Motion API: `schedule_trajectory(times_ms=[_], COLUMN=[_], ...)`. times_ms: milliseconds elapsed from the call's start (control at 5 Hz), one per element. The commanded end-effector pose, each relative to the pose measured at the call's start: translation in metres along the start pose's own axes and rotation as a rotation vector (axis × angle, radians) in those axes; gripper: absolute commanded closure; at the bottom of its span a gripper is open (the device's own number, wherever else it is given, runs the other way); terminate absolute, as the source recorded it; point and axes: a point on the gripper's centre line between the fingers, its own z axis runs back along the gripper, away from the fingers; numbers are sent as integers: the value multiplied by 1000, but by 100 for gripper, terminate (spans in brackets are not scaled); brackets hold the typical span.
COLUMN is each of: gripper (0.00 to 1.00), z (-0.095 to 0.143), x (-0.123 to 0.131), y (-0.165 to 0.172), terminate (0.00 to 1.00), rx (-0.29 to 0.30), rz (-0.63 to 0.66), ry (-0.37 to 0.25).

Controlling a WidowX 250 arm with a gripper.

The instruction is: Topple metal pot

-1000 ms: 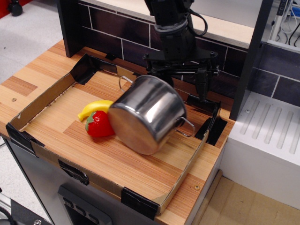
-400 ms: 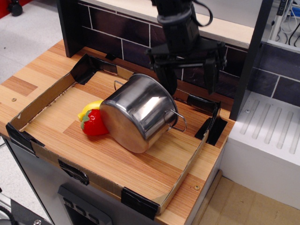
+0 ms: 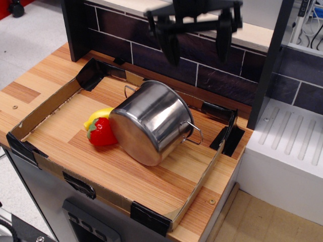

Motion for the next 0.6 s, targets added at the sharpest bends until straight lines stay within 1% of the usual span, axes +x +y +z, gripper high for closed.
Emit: schedule_trajectory(times_ms=[0, 200, 400], gripper=[0, 0, 0], z=[28, 28, 28], x=[3, 3, 3], y=[2, 2, 2], terminate=[0, 0, 100], rx=[-20, -20, -20], rz=[0, 0, 0], ry=[-62, -62, -62])
